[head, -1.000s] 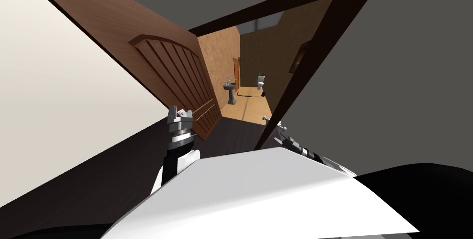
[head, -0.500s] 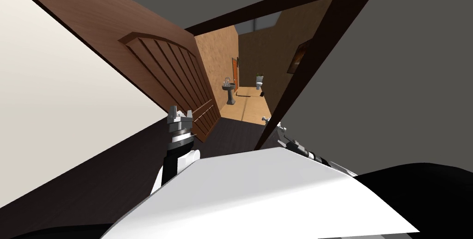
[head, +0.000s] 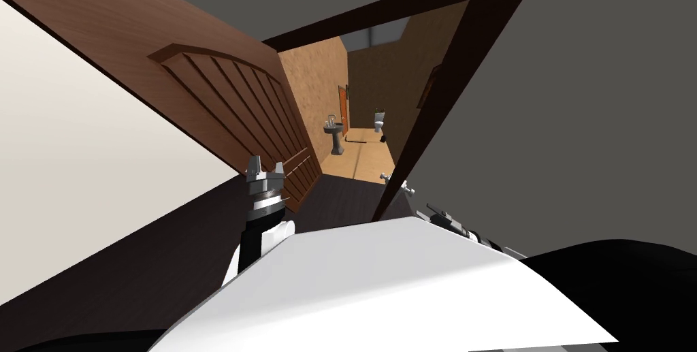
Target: Pull the door open
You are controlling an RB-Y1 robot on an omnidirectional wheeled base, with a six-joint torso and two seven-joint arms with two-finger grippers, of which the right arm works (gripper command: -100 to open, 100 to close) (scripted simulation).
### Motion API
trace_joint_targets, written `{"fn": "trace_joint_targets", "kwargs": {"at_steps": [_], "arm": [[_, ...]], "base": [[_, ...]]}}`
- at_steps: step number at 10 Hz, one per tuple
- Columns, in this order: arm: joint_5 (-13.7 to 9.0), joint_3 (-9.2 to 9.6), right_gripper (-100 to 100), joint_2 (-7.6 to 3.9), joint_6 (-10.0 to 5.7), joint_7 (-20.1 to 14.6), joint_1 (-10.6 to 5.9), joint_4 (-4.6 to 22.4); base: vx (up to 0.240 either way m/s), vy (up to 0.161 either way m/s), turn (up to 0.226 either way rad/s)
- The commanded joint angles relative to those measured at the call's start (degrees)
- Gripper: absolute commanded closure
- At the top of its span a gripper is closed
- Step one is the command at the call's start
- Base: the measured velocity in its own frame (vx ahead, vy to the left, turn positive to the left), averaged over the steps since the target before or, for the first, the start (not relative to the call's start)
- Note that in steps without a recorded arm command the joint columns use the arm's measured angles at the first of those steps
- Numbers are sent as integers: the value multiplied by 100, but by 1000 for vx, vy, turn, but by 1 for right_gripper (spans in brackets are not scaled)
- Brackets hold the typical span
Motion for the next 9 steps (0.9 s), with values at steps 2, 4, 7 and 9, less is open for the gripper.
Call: {"fn": "trace_joint_targets", "kwargs": {"at_steps": [2, 4, 7, 9], "arm": [[21, -62, -100, -90, -178, -4, 80, 143], [24, -78, -100, -127, -212, -5, 103, 186], [24, -78, -100, -127, -212, -5, 103, 186], [24, -78, -100, -127, -212, -5, 103, 186]], "base": [[-61, -84, 11], [-81, -62, -37], [-3, -2, -5], [-1, -1, 11]]}}
